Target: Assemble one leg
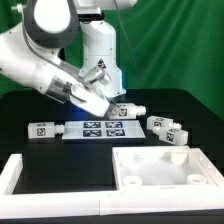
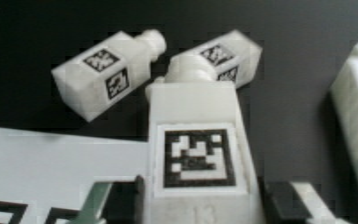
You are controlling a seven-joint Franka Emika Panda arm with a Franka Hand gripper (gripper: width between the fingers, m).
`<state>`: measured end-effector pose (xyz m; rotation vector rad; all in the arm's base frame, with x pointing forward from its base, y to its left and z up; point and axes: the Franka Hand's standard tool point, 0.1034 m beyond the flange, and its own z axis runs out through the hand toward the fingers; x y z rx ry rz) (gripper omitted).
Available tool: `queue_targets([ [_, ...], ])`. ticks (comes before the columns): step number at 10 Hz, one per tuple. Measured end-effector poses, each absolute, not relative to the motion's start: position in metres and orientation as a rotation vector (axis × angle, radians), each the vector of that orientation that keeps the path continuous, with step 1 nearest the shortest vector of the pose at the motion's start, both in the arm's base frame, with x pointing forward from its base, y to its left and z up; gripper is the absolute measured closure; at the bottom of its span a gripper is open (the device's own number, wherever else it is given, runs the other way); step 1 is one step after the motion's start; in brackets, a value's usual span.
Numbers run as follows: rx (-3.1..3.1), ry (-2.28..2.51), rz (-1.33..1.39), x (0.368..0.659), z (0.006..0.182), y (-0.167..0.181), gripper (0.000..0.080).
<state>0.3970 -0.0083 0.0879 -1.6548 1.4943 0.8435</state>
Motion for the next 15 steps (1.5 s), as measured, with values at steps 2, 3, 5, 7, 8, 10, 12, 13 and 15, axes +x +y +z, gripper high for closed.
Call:
queue_targets([
  [2, -1.743, 1.580, 0.714, 0.399, 0.100, -0.008, 0.0514],
  [3, -1.746, 1.577, 0.719, 0.399, 0.099, -0.006, 0.0514],
  [5, -1.856, 1.507, 0.703, 0.404, 0.104, -0.020, 0.0514],
  [7, -2.019, 1.391, 0.605, 0.439, 0.128, -0.029, 0.0514],
  [8, -2.053, 1.344, 0.585, 0.448, 0.132, -0.022, 0.0514],
  [10, -2.042, 1.360, 0.595, 0.443, 0.129, -0.025, 0.0514],
  [12, -2.079, 1.356, 0.559, 0.446, 0.127, -0.025, 0.0514],
  [13, -2.200, 1.248, 0.564, 0.445, 0.126, -0.022, 0.0514],
  [15, -2.438, 1.124, 0.386, 0.474, 0.141, -0.021, 0.0512],
])
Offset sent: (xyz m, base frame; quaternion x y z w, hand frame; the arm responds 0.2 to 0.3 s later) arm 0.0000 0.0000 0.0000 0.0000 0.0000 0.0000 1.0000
